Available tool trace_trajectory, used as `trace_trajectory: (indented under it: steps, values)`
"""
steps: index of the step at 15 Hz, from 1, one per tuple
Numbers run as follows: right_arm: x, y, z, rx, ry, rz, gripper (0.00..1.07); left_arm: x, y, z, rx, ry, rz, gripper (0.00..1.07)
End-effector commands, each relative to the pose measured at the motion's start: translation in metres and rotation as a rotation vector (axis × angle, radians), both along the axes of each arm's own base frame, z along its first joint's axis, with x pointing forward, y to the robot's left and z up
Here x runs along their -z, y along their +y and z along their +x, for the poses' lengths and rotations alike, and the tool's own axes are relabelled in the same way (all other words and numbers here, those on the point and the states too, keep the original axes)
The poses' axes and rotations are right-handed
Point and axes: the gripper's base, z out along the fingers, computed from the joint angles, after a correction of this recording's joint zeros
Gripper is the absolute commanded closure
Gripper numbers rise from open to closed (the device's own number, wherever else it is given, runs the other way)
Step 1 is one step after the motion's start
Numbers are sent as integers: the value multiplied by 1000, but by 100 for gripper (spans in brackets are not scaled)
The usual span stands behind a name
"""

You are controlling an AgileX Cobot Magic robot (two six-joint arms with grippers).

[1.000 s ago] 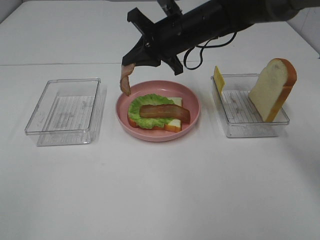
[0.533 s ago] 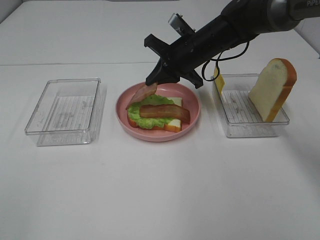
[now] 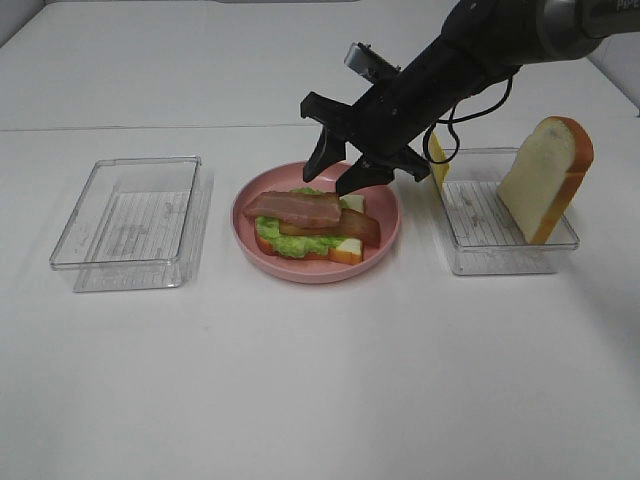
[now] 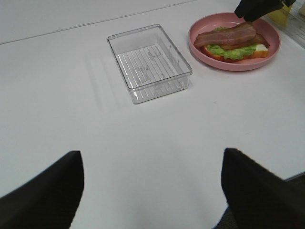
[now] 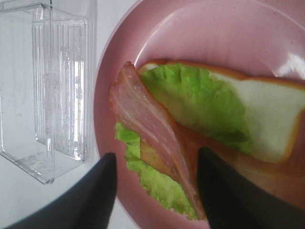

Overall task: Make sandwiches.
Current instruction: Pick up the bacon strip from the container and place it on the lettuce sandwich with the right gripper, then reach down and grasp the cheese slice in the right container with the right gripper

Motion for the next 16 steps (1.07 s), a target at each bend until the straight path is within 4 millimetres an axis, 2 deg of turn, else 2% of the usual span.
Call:
trace_trajectory:
  steps: [1, 5, 7, 10, 13, 16]
  values:
    - [-18, -3, -4, -37, -26, -21, 43, 1, 1, -2, -1, -27, -6, 31]
    - [-62, -11, -16, -108, -107, -71, 43, 1, 1, -2, -1, -27, -6, 31]
    - [-96, -23, -27, -122, -180, -166, 43, 1, 1, -2, -1, -27, -6, 31]
    - [-123, -47, -39, -113, -230, -384, 43, 1, 1, -2, -1, -27, -6, 31]
    - [-125, -63, -42, -117, -210, -550, 43, 1, 1, -2, -1, -27, -6, 31]
    - [-112, -61, -31, -102, -237, -561, 44, 1, 1, -2, -1, -27, -6, 31]
